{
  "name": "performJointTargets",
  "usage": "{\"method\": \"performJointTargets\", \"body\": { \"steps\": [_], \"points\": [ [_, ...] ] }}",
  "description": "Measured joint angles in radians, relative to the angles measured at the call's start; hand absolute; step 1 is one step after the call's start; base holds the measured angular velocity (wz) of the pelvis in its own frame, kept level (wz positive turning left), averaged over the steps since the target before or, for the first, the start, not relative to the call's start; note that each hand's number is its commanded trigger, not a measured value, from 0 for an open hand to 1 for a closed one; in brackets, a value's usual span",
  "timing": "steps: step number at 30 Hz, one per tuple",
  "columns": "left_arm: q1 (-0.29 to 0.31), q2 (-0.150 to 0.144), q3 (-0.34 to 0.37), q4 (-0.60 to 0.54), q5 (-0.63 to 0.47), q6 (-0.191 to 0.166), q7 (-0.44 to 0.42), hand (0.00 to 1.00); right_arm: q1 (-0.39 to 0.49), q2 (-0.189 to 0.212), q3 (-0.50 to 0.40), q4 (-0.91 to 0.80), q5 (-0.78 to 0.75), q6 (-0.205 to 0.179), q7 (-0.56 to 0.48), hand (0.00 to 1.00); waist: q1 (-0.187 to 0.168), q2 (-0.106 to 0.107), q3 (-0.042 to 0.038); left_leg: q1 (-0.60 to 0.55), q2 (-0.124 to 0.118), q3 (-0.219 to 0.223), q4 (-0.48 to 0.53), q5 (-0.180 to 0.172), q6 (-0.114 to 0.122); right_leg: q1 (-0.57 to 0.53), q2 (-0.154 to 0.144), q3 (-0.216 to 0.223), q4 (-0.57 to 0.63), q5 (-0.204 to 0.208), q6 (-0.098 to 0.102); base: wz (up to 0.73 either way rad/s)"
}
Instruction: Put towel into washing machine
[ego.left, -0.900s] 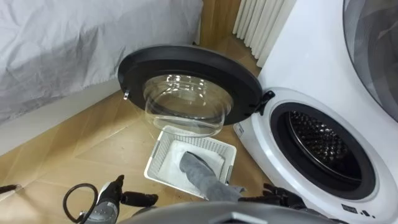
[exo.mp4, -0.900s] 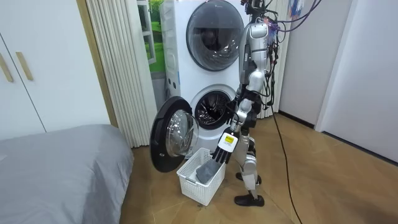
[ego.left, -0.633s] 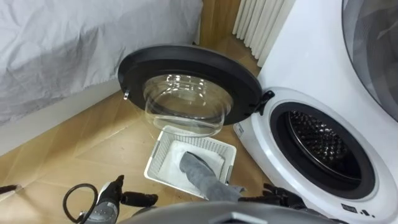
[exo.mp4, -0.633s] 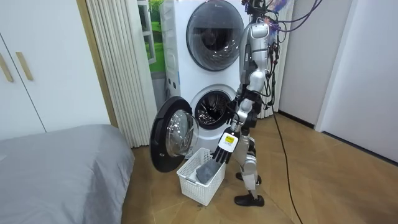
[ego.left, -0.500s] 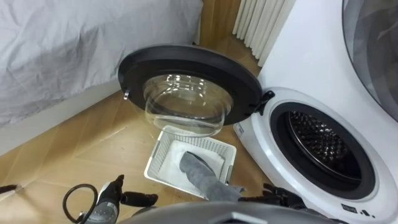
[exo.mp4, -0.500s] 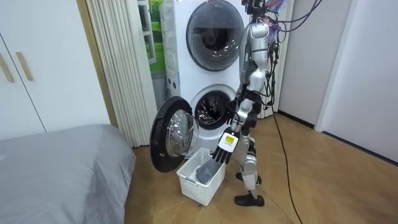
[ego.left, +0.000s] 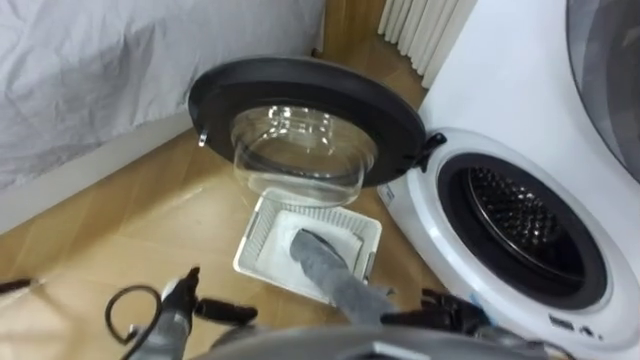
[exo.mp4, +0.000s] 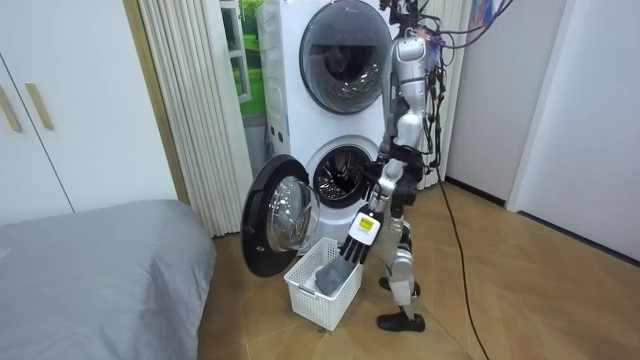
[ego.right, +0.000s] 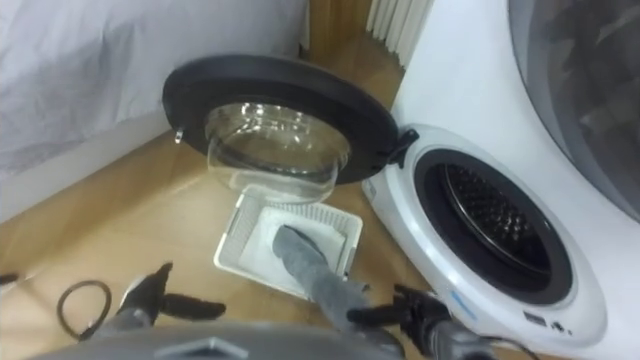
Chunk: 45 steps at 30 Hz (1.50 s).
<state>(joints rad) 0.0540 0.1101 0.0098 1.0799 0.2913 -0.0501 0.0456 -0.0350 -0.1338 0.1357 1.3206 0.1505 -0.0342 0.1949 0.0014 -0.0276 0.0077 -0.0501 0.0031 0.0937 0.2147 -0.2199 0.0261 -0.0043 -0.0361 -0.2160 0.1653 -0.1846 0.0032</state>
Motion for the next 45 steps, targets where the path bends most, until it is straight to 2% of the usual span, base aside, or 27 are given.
{"method": "performJointTargets", "body": {
  "steps": [2, 6, 7, 8, 9, 10, 12, 14, 15, 16, 17, 18, 20, 22, 24, 25, 27, 29, 32, 36, 38, 40, 41, 45],
  "points": [
    [-0.067, 0.000, -0.044, 0.024, 0.065, -0.004, 0.018, 0.00, -0.054, 0.001, 0.014, 0.026, -0.026, 0.001, -0.004, 0.00, 0.002, 0.004, 0.0098, -0.053, 0.001, -0.011, 0.016, 0.005, 0.005, -0.051, -0.003, -0.002, 0.013, 0.002, -0.003, 0.08],
    [-0.170, -0.006, -0.114, 0.092, 0.141, -0.007, 0.036, 0.00, -0.132, 0.009, 0.040, 0.044, -0.093, -0.002, -0.009, 0.00, -0.002, 0.006, 0.0171, -0.136, 0.002, -0.012, 0.040, 0.012, 0.008, -0.146, -0.014, 0.003, 0.059, 0.002, -0.004, 0.00],
    [-0.207, -0.010, -0.135, 0.108, 0.173, -0.011, 0.040, 0.00, -0.156, 0.010, 0.042, 0.044, -0.099, -0.009, -0.009, 0.00, -0.003, 0.006, 0.0220, -0.170, 0.004, -0.012, 0.056, 0.012, 0.009, -0.184, -0.014, 0.005, 0.082, 0.002, -0.004, -0.05],
    [-0.241, -0.016, -0.139, 0.125, 0.189, -0.020, 0.045, 0.00, -0.176, 0.011, 0.049, 0.043, -0.099, -0.013, -0.010, 0.00, -0.003, 0.004, 0.0303, -0.195, 0.004, -0.012, 0.061, 0.014, 0.010, -0.218, -0.014, 0.010, 0.102, 0.002, -0.004, -0.07],
    [-0.258, -0.018, -0.143, 0.136, 0.193, -0.026, 0.052, 0.00, -0.188, 0.012, 0.051, 0.043, -0.099, -0.016, -0.010, 0.00, -0.004, 0.003, 0.0353, -0.207, 0.004, -0.011, 0.062, 0.016, 0.011, -0.234, -0.014, 0.013, 0.112, 0.002, -0.004, -0.08],
    [-0.295, -0.019, -0.151, 0.164, 0.193, -0.042, 0.060, 0.00, -0.213, 0.014, 0.055, 0.042, -0.099, -0.024, -0.012, 0.00, -0.004, 0.000, 0.0419, -0.235, 0.002, -0.009, 0.067, 0.020, 0.012, -0.264, -0.018, 0.017, 0.122, 0.002, -0.004, -0.08],
    [-0.347, -0.017, -0.156, 0.185, 0.206, -0.047, 0.064, 0.00, -0.245, 0.015, 0.078, 0.042, -0.113, -0.032, -0.019, 0.00, -0.014, -0.008, 0.0492, -0.299, 0.005, 0.001, 0.097, 0.020, 0.012, -0.332, -0.021, 0.027, 0.153, 0.002, -0.004, -0.11],
    [-0.401, -0.011, -0.175, 0.197, 0.233, -0.051, 0.086, 0.00, -0.280, 0.015, 0.117, 0.027, -0.106, -0.040, -0.040, 0.00, -0.022, -0.017, 0.0598, -0.387, 0.008, 0.005, 0.146, 0.020, 0.012, -0.432, -0.019, 0.056, 0.214, 0.002, -0.005, -0.14],
    [-0.411, -0.008, -0.181, 0.196, 0.238, -0.055, 0.094, 0.00, -0.288, 0.016, 0.122, 0.019, -0.102, -0.041, -0.043, 0.00, -0.023, -0.019, 0.0621, -0.411, 0.010, 0.009, 0.160, 0.020, 0.012, -0.455, -0.020, 0.063, 0.227, 0.002, -0.005, -0.13],
    [-0.439, -0.003, -0.204, 0.195, 0.246, -0.061, 0.107, 0.00, -0.300, 0.016, 0.139, 0.008, -0.094, -0.042, -0.049, 0.00, -0.030, -0.024, 0.0665, -0.459, 0.011, 0.013, 0.189, 0.020, 0.012, -0.507, -0.026, 0.076, 0.259, 0.002, -0.005, -0.09],
    [-0.471, 0.003, -0.235, 0.196, 0.250, -0.063, 0.121, 0.00, -0.318, 0.017, 0.153, 0.002, -0.090, -0.042, -0.053, 0.00, -0.034, -0.027, 0.0769, -0.506, 0.012, 0.013, 0.220, 0.020, 0.012, -0.563, -0.031, 0.078, 0.303, 0.000, -0.008, -0.06],
    [-0.479, 0.004, -0.249, 0.196, 0.250, -0.064, 0.125, 0.00, -0.326, 0.017, 0.156, -0.003, -0.088, -0.042, -0.054, 0.00, -0.038, -0.028, 0.0821, -0.529, 0.012, 0.013, 0.235, 0.020, 0.012, -0.590, -0.031, 0.079, 0.326, -0.001, -0.008, 0.00],
    [-0.539, 0.013, -0.293, 0.196, 0.254, -0.071, 0.147, 0.00, -0.350, 0.024, 0.158, -0.023, -0.068, -0.043, -0.071, 0.00, -0.055, -0.025, 0.0902, -0.640, 0.018, 0.013, 0.318, 0.017, 0.014, -0.696, -0.034, 0.087, 0.405, -0.001, -0.008, 0.03],
    [-0.575, 0.016, -0.310, 0.195, 0.276, -0.075, 0.157, 0.00, -0.364, 0.026, 0.161, -0.038, -0.059, -0.043, -0.080, 0.00, -0.063, -0.024, 0.0929, -0.720, 0.027, 0.013, 0.375, 0.013, 0.017, -0.762, -0.033, 0.093, 0.432, -0.001, -0.009, -0.07],
    [-0.602, 0.019, -0.312, 0.190, 0.297, -0.085, 0.176, 0.00, -0.384, 0.024, 0.177, -0.051, -0.055, -0.044, -0.087, 0.00, -0.074, -0.020, 0.0958, -0.801, 0.038, 0.014, 0.437, 0.003, 0.017, -0.833, -0.029, 0.095, 0.470, -0.008, -0.019, -0.10],
    [-0.618, 0.026, -0.331, 0.180, 0.303, -0.087, 0.191, 0.00, -0.392, 0.024, 0.181, -0.068, -0.043, -0.045, -0.092, 0.00, -0.082, -0.018, 0.0974, -0.857, 0.044, 0.014, 0.484, -0.010, 0.019, -0.885, -0.030, 0.095, 0.508, -0.021, -0.030, -0.13],
    [-0.643, 0.026, -0.355, 0.168, 0.322, -0.089, 0.211, 0.00, -0.402, 0.020, 0.206, -0.087, -0.017, -0.059, -0.105, 0.00, -0.086, -0.015, 0.0996, -0.937, 0.056, 0.016, 0.559, -0.039, 0.024, -0.962, -0.026, 0.097, 0.575, -0.042, -0.034, -0.14],
    [-0.660, 0.025, -0.370, 0.155, 0.337, -0.095, 0.239, 0.00, -0.401, 0.019, 0.225, -0.114, 0.012, -0.068, -0.116, 0.00, -0.092, -0.013, 0.1011, -1.013, 0.072, 0.016, 0.641, -0.087, 0.031, -1.045, -0.015, 0.110, 0.655, -0.072, -0.045, -0.18],
    [-0.671, 0.021, -0.402, 0.135, 0.348, -0.103, 0.279, 0.00, -0.408, 0.018, 0.236, -0.130, 0.069, -0.092, -0.115, 0.00, -0.112, -0.012, 0.1015, -1.103, 0.074, 0.015, 0.741, -0.112, 0.032, -1.141, -0.022, 0.118, 0.760, -0.102, -0.056, -0.07],
    [-0.693, 0.015, -0.464, 0.118, 0.380, -0.112, 0.319, 0.00, -0.411, 0.017, 0.258, -0.152, 0.121, -0.123, -0.115, 0.00, -0.117, -0.010, 0.1005, -1.166, 0.089, 0.018, 0.811, -0.117, 0.029, -1.208, -0.014, 0.127, 0.825, -0.103, -0.058, -0.07],
    [-0.701, 0.015, -0.504, 0.117, 0.389, -0.115, 0.350, 0.00, -0.418, 0.016, 0.281, -0.158, 0.144, -0.153, -0.113, 0.00, -0.147, -0.011, 0.1001, -1.200, 0.089, 0.023, 0.837, -0.116, 0.029, -1.247, -0.018, 0.132, 0.861, -0.104, -0.059, -0.02],
    [-0.707, 0.013, -0.515, 0.113, 0.398, -0.116, 0.368, 0.00, -0.417, 0.017, 0.300, -0.159, 0.188, -0.178, -0.102, 0.00, -0.165, -0.011, 0.1001, -1.222, 0.093, 0.024, 0.854, -0.116, 0.029, -1.272, -0.017, 0.132, 0.878, -0.105, -0.061, -0.02],
    [-0.711, 0.012, -0.527, 0.107, 0.398, -0.119, 0.380, 0.00, -0.417, 0.017, 0.307, -0.159, 0.228, -0.192, -0.091, 0.00, -0.177, -0.011, 0.1001, -1.234, 0.095, 0.024, 0.865, -0.117, 0.029, -1.283, -0.016, 0.132, 0.889, -0.103, -0.069, 0.00],
    [-0.718, 0.019, -0.547, 0.098, 0.388, -0.151, 0.389, 0.00, -0.415, 0.029, 0.327, -0.169, 0.308, -0.206, -0.079, 0.00, -0.212, -0.011, 0.1001, -1.252, 0.106, 0.025, 0.892, -0.128, 0.027, -1.303, -0.012, 0.129, 0.913, -0.110, -0.081, -0.05]
  ]
}}
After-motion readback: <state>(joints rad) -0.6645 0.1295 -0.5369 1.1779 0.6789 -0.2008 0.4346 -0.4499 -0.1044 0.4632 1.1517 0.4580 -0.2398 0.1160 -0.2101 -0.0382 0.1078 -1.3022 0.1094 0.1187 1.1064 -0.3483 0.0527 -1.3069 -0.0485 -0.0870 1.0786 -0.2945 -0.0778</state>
